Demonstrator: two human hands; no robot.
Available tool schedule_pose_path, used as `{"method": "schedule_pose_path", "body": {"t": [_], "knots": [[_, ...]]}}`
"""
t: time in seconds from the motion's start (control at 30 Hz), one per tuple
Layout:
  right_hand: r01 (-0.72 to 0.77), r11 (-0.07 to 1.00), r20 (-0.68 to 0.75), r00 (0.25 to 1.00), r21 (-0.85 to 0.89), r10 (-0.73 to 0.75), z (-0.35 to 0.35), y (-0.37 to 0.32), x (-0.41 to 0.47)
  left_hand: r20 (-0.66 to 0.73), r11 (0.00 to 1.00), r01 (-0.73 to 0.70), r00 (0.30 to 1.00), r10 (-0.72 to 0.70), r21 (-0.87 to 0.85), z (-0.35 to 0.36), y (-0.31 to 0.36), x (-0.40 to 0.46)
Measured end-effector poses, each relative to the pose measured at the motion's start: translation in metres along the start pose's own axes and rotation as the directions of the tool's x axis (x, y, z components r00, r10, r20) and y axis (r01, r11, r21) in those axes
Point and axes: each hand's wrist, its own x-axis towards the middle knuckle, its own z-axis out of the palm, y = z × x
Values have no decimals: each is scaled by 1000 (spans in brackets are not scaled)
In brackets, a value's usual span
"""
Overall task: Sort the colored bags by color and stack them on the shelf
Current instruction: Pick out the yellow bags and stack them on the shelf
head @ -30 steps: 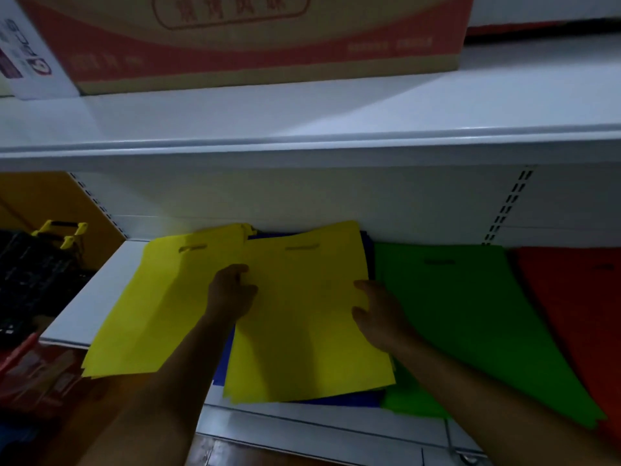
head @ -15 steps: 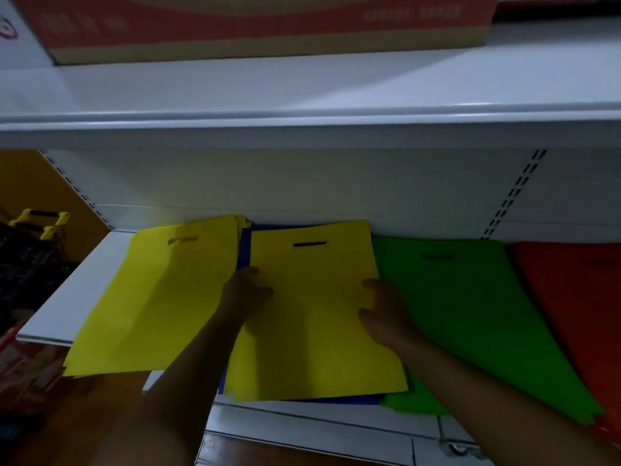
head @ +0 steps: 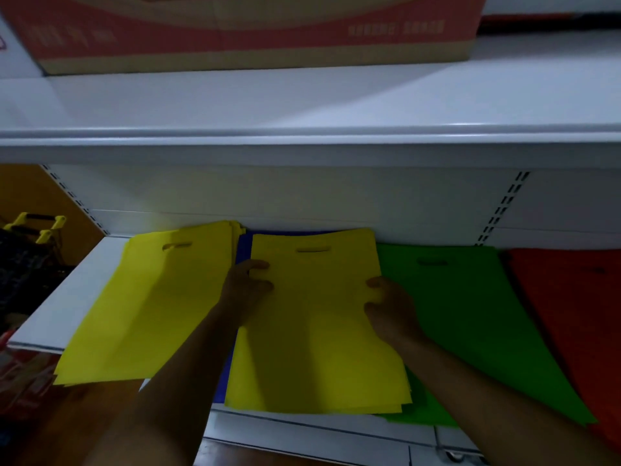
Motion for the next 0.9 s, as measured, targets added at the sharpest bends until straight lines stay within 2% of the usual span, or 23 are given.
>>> {"method": "schedule_pose_path", "body": {"t": [0.17, 0.23, 0.4, 0.53, 0.7, 0.9], "knots": [[64, 998, -21, 998, 26, -64, -8, -5, -3, 143, 972, -69, 984, 103, -224, -11, 24, -21], [81, 995, 3, 997, 65, -82, -12, -7, -6, 161, 960, -93, 977, 139, -263, -16, 32, -30], [176, 967, 53, 981, 187, -188, -16, -20, -18, 5, 939, -147, 988, 157, -311, -36, 47, -43], [220, 941, 168, 949, 258, -267, 5, -45, -29, -102, 935, -136, 989, 108, -328, -74, 44, -44], [297, 935, 229, 913, 193, -337, 66, -83, -37, -189, 979, -140, 976, 110, -150, -142, 14, -20], [283, 951, 313, 898, 127, -310, 147, -133, -35, -228, 981, -138, 959, 167, 138, -226, -32, 36]]}}
